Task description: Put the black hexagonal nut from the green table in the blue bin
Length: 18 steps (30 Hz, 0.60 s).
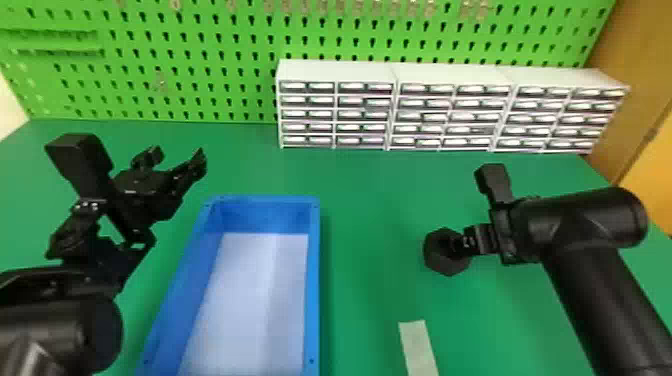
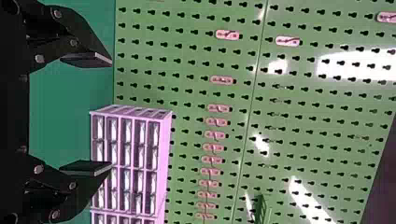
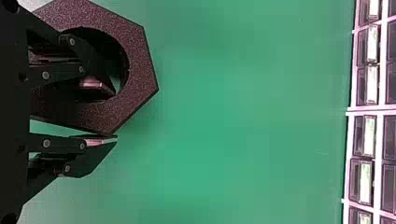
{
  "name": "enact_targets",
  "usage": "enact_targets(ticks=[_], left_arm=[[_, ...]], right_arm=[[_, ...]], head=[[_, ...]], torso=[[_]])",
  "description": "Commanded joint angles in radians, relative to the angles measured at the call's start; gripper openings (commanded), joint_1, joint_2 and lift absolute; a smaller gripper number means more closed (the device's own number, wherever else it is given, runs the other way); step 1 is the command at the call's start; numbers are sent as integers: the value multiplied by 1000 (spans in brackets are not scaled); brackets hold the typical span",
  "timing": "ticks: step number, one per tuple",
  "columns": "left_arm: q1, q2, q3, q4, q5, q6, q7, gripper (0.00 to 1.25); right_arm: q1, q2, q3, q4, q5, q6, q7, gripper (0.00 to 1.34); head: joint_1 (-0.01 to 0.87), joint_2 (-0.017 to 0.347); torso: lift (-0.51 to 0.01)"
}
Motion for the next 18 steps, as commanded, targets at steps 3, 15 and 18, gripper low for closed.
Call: enact_targets(ticks=[3, 15, 18], left_arm=[[0, 0, 2, 0, 1, 0, 0, 779], [0, 0, 2, 0, 1, 0, 0, 779], [2, 0, 3, 0, 1, 0, 0, 779]], right_arm=[[0, 0, 0, 0, 2, 0, 0, 356], [6, 3, -13, -2, 2, -11, 0, 356], [12, 6, -30, -9, 8, -17, 0, 356]], head=[[691, 9], [691, 9], [691, 9]], torso=[[-97], [-97], [-97]])
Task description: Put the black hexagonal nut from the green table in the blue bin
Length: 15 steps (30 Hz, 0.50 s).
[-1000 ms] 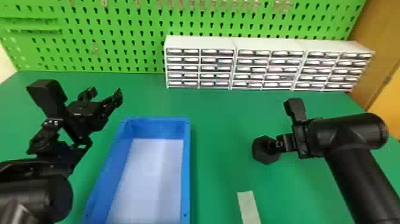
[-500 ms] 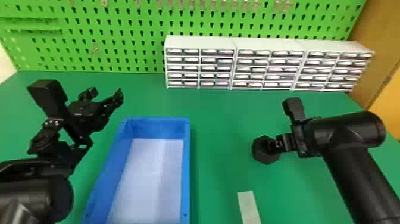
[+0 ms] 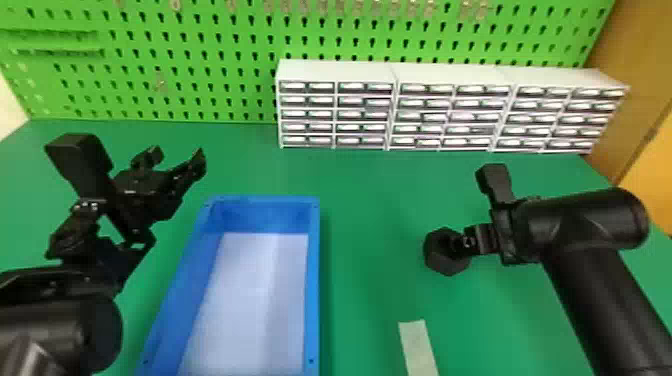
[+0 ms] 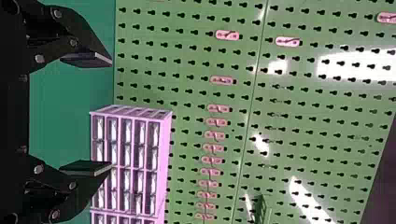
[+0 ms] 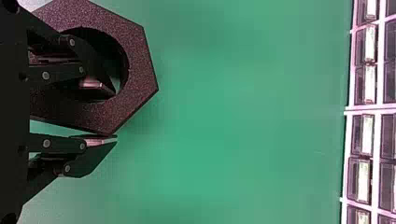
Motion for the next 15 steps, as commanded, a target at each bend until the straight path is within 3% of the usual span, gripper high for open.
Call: enact_targets(ticks=[1, 8, 15], left_arm=[[2, 0, 1, 0, 0, 0, 0, 779], [3, 0, 3, -1, 0, 0, 0, 779], [3, 0, 3, 0, 0, 0, 0, 779]], right_arm=[[9, 3, -24, -11, 13, -7, 0, 356], [26, -4, -72, -88, 71, -27, 0, 356], [53, -7, -156, -171, 65, -82, 0, 356]], head=[[691, 9], [691, 9], [691, 9]], torso=[[-97], [-97], [-97]])
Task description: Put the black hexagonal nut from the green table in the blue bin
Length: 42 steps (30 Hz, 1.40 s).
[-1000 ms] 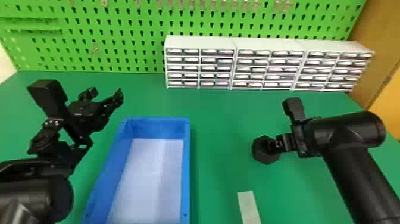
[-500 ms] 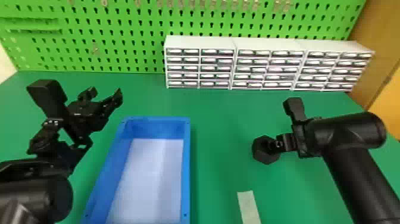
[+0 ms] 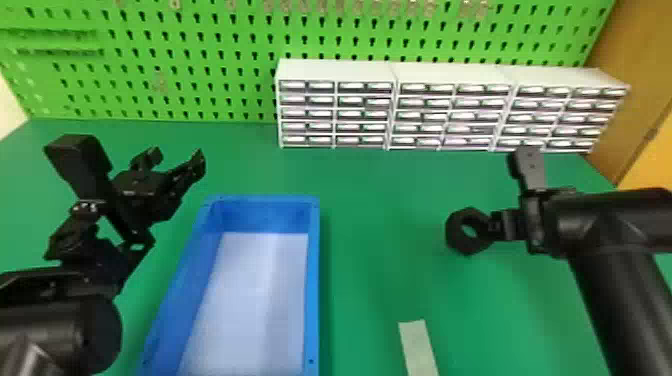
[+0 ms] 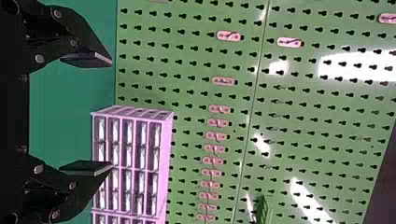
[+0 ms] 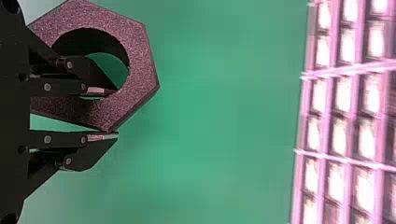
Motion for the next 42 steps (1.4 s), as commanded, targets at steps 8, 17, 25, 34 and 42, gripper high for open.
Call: enact_targets(ticks=[8, 17, 25, 34, 42], left_arm=[[1, 0, 0, -1, 2, 0, 0, 779], [3, 0, 2, -1, 0, 0, 0, 779], [5, 0, 2, -1, 2, 0, 0, 779], [8, 0, 2, -1, 2, 0, 0, 779], [9, 0, 2, 1, 0, 0, 0, 779]], right_arm=[[63, 2, -137, -98, -106, -204, -2, 356], [112, 28, -159, -129, -263, -540, -2, 356], [129, 32, -82, -196, -341, -732, -43, 354], [110, -11, 90, -253, -428, -786, -58, 357], [80, -66, 257, -270, -490, -790, -61, 359]], head=[[691, 9], [691, 9], [691, 9], [691, 9], [691, 9]], torso=[[-97], [-97], [-97], [-97], [-97]])
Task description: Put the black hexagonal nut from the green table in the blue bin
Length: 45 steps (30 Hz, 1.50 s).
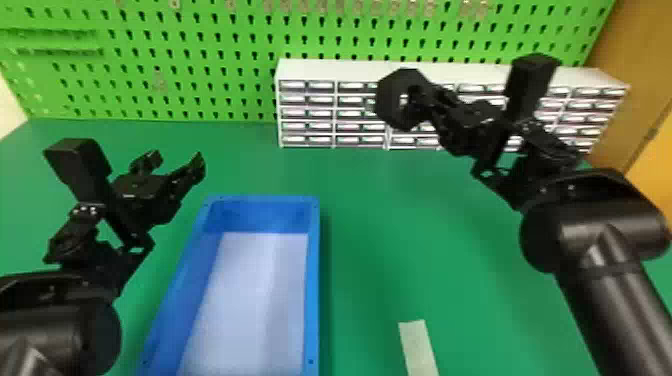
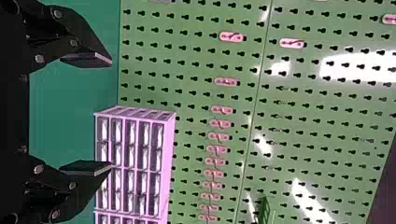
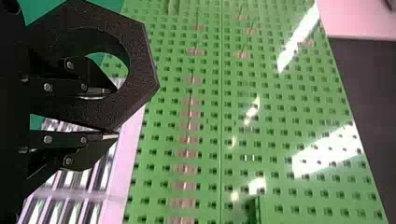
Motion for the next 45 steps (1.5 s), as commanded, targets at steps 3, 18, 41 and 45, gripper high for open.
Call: enact_targets(ticks=[3, 18, 41, 45], left_arm=[[1, 0, 1, 0, -1, 0, 0, 779], [4, 0, 7, 0, 1, 0, 0, 779], [7, 0, 10, 0, 4, 0, 0, 779], [4, 0, 6, 0, 4, 0, 0, 779]], right_arm=[[-25, -38, 122, -5, -46, -1, 0, 359], [-79, -109, 384, -20, -178, 19, -12, 357], [-85, -144, 582, -79, -316, 73, -46, 357], [-83, -140, 591, -77, -321, 73, -48, 359]], head=[[691, 9], [691, 9], [691, 9], [691, 9]], torso=[[-97], [-97], [-97], [-97]])
